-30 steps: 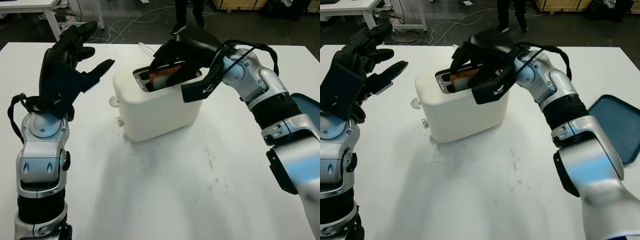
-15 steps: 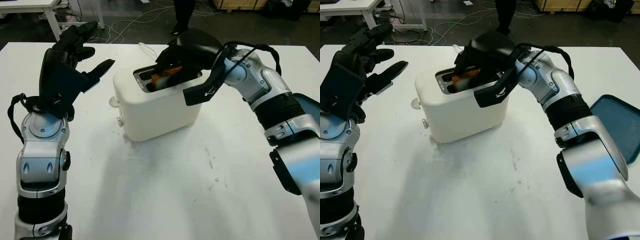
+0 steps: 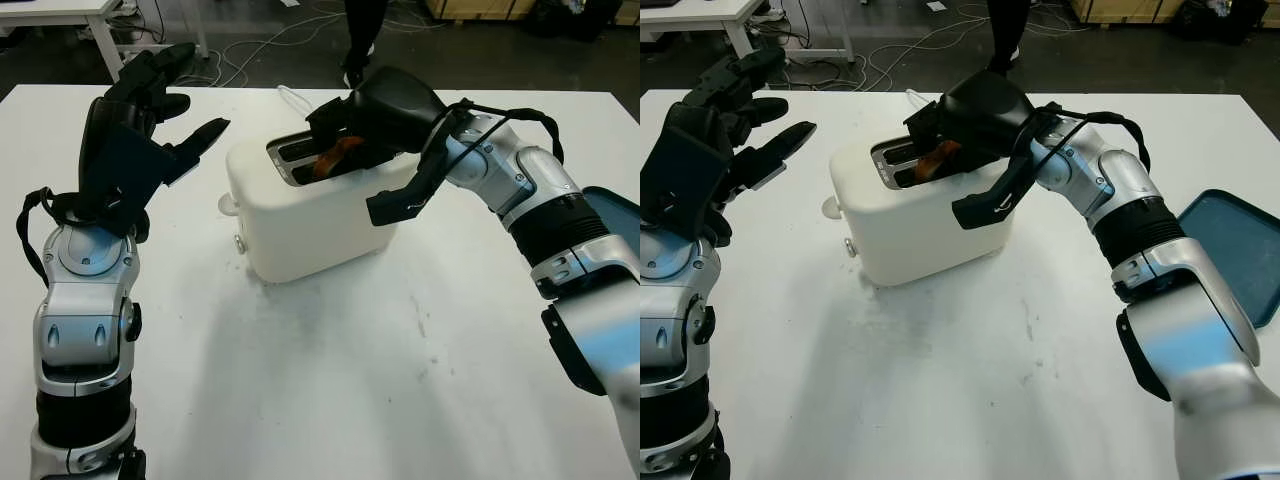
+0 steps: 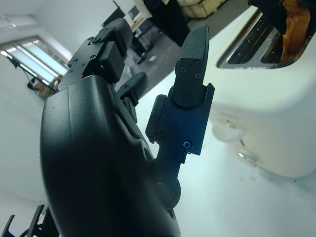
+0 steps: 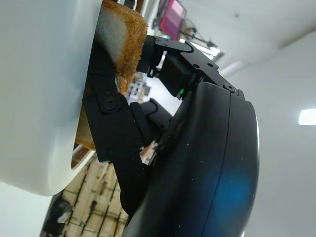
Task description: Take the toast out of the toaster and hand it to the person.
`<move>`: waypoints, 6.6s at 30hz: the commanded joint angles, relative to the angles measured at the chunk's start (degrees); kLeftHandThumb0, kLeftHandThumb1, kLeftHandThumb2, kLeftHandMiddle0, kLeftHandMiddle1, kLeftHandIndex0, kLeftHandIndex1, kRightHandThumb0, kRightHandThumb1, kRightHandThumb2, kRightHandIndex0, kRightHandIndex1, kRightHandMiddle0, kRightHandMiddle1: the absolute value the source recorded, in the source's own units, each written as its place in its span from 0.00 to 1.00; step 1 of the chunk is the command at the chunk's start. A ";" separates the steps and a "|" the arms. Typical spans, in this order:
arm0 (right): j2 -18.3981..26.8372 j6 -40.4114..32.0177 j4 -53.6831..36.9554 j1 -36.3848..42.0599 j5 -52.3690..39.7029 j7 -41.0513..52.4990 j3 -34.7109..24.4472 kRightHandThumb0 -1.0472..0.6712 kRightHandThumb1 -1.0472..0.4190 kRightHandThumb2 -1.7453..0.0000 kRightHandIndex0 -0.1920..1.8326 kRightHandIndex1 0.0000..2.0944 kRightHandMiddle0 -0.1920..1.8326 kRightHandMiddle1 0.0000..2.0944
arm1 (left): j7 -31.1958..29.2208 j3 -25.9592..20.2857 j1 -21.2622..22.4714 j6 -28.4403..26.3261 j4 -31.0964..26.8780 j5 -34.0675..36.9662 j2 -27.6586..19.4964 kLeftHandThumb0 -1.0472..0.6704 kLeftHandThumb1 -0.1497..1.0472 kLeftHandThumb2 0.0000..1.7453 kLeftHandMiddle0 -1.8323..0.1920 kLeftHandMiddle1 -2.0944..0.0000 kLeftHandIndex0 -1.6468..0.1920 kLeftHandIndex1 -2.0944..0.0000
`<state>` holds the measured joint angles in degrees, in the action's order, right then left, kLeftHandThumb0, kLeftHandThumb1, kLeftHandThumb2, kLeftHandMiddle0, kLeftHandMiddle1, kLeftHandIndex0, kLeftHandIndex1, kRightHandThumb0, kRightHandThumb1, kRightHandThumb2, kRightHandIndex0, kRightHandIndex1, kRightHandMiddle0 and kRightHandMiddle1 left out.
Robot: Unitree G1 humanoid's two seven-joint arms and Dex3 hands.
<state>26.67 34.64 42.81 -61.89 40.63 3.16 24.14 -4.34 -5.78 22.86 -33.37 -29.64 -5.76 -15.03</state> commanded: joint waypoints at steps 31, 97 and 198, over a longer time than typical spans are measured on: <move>2.34 -19.06 30.63 -15.34 -19.42 -11.72 -20.38 0.39 0.09 0.79 0.26 0.78 0.43 0.66 | 0.23 -0.60 -0.65 0.26 -0.25 0.22 -0.27 0.33 0.89 0.08 0.88 0.57 0.74 0.87; -0.33 -29.69 33.48 -10.21 -18.00 -13.54 -16.03 0.46 0.09 0.83 0.41 0.83 0.35 0.75 | 0.08 -0.44 -0.48 -0.42 -0.63 0.16 -0.67 0.33 0.89 0.09 0.87 0.57 0.73 0.88; -21.31 -33.08 -59.58 68.03 -39.70 -0.33 -21.50 0.23 0.09 0.55 0.09 0.00 0.09 0.00 | 6.52 -1.22 -24.57 2.46 -8.78 5.00 13.81 0.32 0.89 0.15 0.80 0.80 0.72 0.98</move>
<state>6.24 2.80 -15.23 4.95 0.79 3.27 2.03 1.43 -7.84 -0.27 -33.01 -37.67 -0.42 -2.00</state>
